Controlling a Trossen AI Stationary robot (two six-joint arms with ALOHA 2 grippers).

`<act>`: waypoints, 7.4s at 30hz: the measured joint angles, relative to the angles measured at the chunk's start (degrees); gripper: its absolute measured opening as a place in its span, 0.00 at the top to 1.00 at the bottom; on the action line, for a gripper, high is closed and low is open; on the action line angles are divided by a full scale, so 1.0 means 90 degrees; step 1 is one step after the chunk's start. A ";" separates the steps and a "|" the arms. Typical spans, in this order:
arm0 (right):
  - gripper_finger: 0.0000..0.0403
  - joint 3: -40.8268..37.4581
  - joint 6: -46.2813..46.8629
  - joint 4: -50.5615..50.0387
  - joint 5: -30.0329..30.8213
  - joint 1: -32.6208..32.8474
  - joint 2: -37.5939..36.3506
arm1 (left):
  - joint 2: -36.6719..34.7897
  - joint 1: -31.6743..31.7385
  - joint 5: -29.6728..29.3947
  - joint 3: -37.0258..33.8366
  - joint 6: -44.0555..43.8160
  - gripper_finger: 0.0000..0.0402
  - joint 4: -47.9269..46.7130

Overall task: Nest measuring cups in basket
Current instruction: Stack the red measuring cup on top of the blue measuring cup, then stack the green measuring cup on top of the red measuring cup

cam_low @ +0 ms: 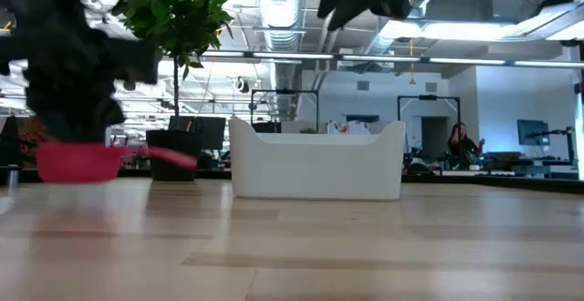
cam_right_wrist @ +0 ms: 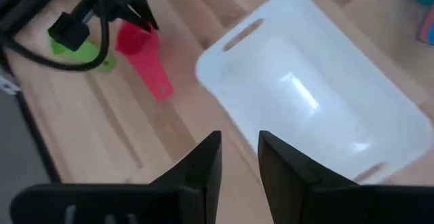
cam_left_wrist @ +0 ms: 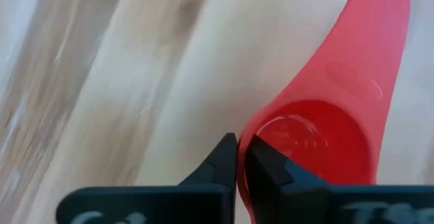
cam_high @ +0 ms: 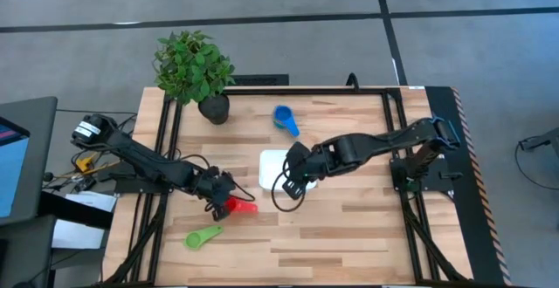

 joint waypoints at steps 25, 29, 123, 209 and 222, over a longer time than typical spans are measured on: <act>0.63 0.0005 -0.0411 0.2532 -0.2526 -0.0203 0.0068 | -0.0007 -0.0563 -0.3116 0.3456 0.5012 1.00 -0.1390; 0.64 0.0005 -0.0460 0.2505 -0.2567 -0.0304 0.0068 | -0.0007 -0.0414 -0.3302 0.3538 0.5288 1.00 -0.1337; 0.80 -0.3942 0.0945 0.6984 -0.5537 -0.5273 0.0607 | -0.1921 0.2412 -0.3149 0.2509 0.3075 0.49 -0.2188; 0.79 -0.3944 0.0658 0.6257 -0.1133 -0.0013 -0.1481 | 0.0517 -0.0991 -0.0638 0.2182 0.2656 0.99 -0.1518; 0.63 -0.3942 0.0716 0.7056 -0.2139 -0.0198 -0.1481 | 0.0515 0.0970 -0.0570 0.3953 0.6032 0.99 -0.1637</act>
